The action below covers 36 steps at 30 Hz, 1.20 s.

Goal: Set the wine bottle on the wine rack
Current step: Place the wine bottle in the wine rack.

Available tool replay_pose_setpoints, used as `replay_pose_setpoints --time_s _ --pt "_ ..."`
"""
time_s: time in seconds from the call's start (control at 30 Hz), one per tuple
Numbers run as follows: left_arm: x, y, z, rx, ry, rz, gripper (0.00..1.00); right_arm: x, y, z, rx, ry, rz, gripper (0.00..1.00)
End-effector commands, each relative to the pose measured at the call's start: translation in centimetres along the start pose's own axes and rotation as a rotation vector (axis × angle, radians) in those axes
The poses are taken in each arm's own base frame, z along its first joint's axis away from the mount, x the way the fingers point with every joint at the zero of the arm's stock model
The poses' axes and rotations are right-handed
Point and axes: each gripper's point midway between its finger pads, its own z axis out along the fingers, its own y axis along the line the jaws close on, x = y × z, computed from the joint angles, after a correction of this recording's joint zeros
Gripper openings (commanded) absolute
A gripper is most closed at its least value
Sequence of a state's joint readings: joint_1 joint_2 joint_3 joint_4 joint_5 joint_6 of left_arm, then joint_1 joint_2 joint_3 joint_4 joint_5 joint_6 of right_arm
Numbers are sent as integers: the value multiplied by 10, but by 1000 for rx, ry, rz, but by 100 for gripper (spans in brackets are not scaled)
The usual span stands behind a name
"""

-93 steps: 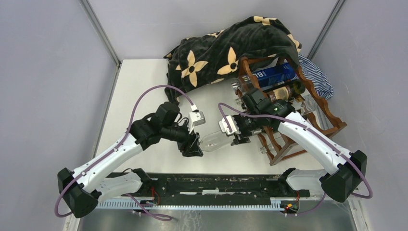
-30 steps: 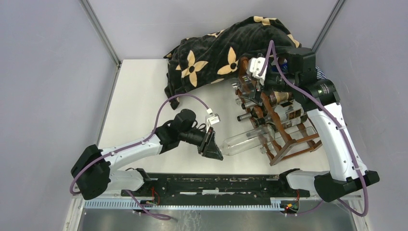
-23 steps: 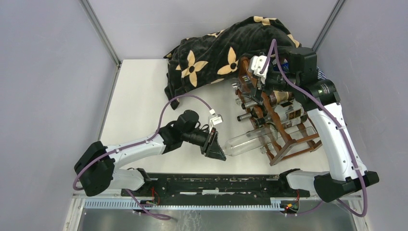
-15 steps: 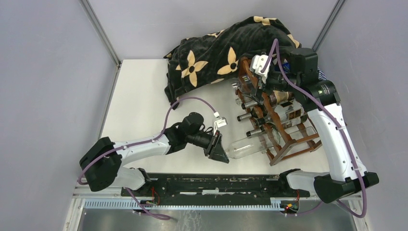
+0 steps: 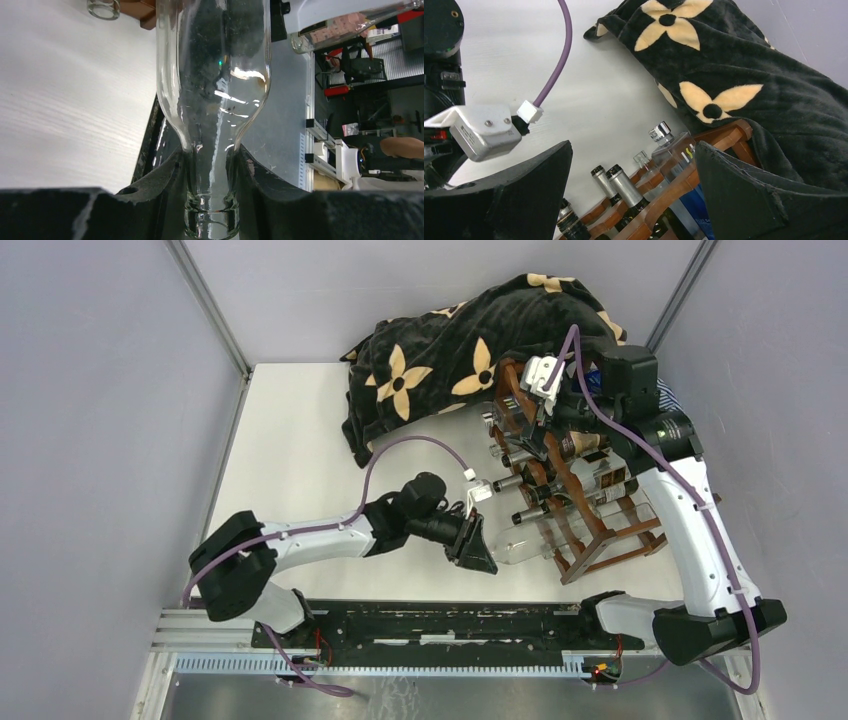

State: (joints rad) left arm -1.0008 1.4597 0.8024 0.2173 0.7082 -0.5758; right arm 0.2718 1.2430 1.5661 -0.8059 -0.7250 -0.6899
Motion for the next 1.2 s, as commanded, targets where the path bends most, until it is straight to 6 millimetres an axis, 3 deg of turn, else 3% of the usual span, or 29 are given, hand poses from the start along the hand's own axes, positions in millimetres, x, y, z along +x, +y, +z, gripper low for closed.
replay_pose_setpoints --time_s 0.0,0.5,0.93,1.17 --pt "-53 -33 14 74 -133 108 2 -14 -4 -7 37 -49 -17 98" --pt "-106 -30 72 70 -196 134 2 -4 -3 0 37 -60 36 98" --pt "-115 -34 110 146 -162 65 2 0 -9 2 88 -66 88 98" --pt "-124 -38 119 160 -168 52 2 1 -7 1 94 -74 92 98"
